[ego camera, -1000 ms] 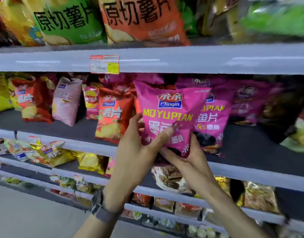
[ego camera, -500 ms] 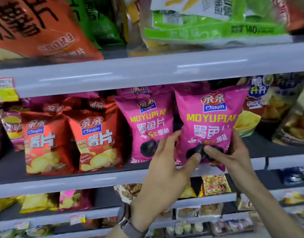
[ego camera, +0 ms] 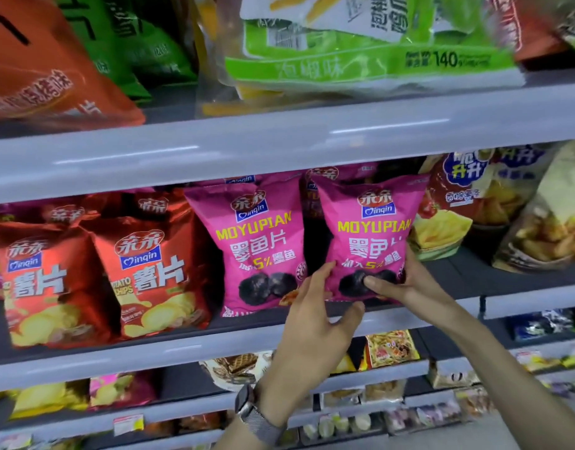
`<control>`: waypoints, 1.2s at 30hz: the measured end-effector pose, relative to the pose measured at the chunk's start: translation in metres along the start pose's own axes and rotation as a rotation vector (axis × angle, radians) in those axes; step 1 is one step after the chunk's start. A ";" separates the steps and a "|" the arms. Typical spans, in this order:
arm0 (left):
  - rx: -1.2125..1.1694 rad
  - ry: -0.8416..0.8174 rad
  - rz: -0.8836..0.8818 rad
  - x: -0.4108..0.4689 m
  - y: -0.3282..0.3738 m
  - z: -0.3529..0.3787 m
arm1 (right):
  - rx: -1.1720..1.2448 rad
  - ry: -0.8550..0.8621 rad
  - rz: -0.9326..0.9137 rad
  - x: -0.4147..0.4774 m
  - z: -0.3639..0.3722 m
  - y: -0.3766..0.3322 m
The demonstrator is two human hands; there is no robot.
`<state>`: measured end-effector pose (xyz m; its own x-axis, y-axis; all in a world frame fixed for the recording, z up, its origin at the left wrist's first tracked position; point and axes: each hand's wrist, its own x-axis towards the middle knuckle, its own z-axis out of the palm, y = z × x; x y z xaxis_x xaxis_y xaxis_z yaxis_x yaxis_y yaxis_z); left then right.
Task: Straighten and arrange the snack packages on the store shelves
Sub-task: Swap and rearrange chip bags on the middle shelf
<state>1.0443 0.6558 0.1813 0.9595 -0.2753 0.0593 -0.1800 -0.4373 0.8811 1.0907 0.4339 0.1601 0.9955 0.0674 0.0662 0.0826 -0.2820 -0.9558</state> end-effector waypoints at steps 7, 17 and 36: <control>0.012 0.000 -0.026 -0.007 -0.016 0.002 | -0.179 0.125 0.073 -0.021 0.006 -0.002; 0.255 0.071 -0.007 -0.034 -0.011 -0.007 | -0.519 0.343 0.016 -0.078 0.025 -0.004; 0.485 0.440 -0.804 -0.210 -0.022 -0.051 | -0.714 -0.637 -0.380 -0.116 0.182 -0.057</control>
<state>0.8579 0.7670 0.1735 0.8117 0.5446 -0.2111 0.5743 -0.6783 0.4583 0.9621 0.6158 0.1546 0.7062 0.7072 -0.0341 0.6023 -0.6253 -0.4962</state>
